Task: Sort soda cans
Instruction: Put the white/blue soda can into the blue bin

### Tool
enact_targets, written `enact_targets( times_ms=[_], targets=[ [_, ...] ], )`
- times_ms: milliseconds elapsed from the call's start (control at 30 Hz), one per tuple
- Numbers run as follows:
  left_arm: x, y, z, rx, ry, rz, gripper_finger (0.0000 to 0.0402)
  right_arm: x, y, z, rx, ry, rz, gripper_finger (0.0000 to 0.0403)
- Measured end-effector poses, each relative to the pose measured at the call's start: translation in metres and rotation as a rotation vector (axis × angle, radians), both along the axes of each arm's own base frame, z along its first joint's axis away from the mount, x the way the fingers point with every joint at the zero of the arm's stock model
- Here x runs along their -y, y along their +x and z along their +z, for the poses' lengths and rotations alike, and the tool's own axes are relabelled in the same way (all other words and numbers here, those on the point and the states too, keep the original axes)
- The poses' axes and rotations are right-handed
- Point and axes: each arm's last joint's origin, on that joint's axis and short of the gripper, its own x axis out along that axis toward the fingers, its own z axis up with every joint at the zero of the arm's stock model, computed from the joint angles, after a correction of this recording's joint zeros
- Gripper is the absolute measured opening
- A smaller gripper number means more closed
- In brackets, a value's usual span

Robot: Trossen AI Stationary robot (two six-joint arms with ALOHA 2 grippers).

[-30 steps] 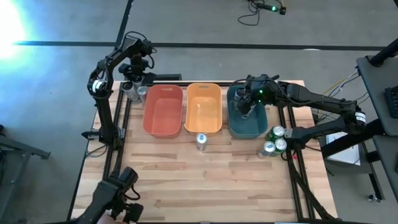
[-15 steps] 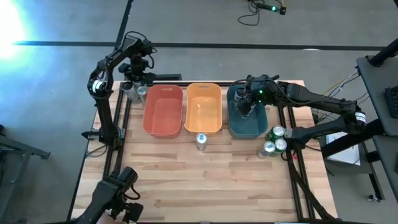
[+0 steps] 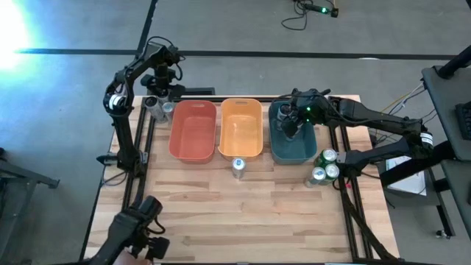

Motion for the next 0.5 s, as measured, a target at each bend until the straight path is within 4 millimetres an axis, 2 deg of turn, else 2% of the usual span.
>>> enact_targets(
  times_ms=[233, 400, 500],
  targets=[
    [0.000, -0.004, 0.000, -0.013, -0.011, 0.007, 0.0238, 0.000, 0.000, 0.000, -0.001, 0.000, 0.000, 0.0347],
    [0.000, -0.005, 0.005, -0.018, -0.016, -0.016, 0.0237, 0.000, 0.000, 0.000, -0.003, 0.000, 0.001, 0.0347],
    [-0.001, -0.004, 0.019, 0.004, 0.035, -0.019, 0.0237, 0.000, 0.000, 0.000, -0.008, -0.005, 0.008, 0.0347]
  ],
)
